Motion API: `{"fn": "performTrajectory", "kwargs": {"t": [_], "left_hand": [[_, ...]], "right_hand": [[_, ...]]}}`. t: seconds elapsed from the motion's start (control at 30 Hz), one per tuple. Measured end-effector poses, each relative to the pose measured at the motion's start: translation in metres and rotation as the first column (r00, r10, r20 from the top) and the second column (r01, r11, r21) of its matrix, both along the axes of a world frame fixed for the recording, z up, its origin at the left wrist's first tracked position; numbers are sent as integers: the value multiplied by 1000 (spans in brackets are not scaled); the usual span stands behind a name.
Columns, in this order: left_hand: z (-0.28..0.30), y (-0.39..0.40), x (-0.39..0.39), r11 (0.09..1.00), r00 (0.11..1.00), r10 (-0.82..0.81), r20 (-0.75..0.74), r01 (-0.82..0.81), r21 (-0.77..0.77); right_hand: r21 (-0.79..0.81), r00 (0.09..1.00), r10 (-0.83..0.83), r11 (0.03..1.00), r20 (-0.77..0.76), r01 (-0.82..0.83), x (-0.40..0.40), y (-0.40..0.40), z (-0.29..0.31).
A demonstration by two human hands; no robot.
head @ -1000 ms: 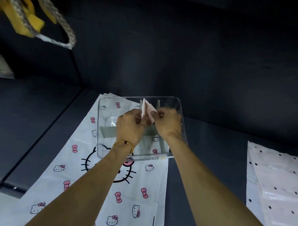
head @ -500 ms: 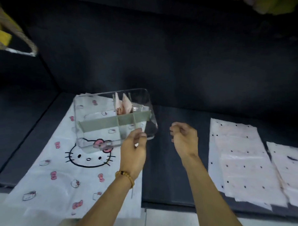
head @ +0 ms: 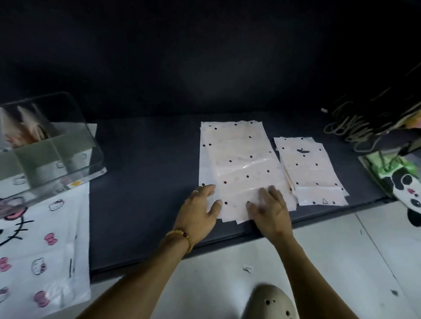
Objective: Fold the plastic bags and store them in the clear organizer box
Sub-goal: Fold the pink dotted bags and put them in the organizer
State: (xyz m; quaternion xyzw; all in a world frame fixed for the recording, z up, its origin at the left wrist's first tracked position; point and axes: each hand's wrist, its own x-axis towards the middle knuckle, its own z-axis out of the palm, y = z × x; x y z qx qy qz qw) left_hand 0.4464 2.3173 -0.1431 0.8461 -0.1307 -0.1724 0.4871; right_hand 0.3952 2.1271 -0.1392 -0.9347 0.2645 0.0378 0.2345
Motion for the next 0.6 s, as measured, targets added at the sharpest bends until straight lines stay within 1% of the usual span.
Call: {"fn": "performTrajectory", "kwargs": {"t": [0.03, 0.07, 0.17, 0.2, 0.27, 0.37, 0.43, 0.5, 0.53, 0.6], "left_hand": [[-4, -6, 4, 999, 999, -36, 38, 34, 42], [-7, -12, 8, 993, 993, -80, 89, 71, 92], [-16, -25, 15, 935, 935, -257, 244, 178, 306], [-17, -29, 16, 907, 913, -304, 271, 190, 375], [-18, -36, 17, 865, 883, -349, 315, 175, 470], [-14, -41, 16, 857, 857, -357, 371, 144, 494], [-10, -34, 15, 860, 842, -387, 377, 182, 476], [-4, -17, 12, 835, 812, -446, 377, 224, 503], [-1, -5, 10, 827, 801, -451, 393, 209, 522], [5, 26, 6, 854, 802, -381, 461, 115, 507]], "right_hand": [[-48, 999, 44, 998, 9, -44, -3, -1, -5], [-73, 998, 55, 996, 42, -51, -5, 0, -10], [-153, 976, 9, 988, 218, 25, -9, 6, -19], [-171, 967, -2, 984, 255, 48, -9, 7, -20], [-163, 960, -11, 985, 281, 59, -8, 8, -18], [-112, 950, 6, 993, 313, 30, -4, 7, -13], [-87, 942, 78, 995, 327, -52, -1, 17, -7], [-2, 920, 147, 988, 364, -157, 2, 37, 1], [57, 905, 167, 977, 392, -205, 3, 51, 5], [137, 880, 209, 947, 426, -291, 5, 81, 11]]}}
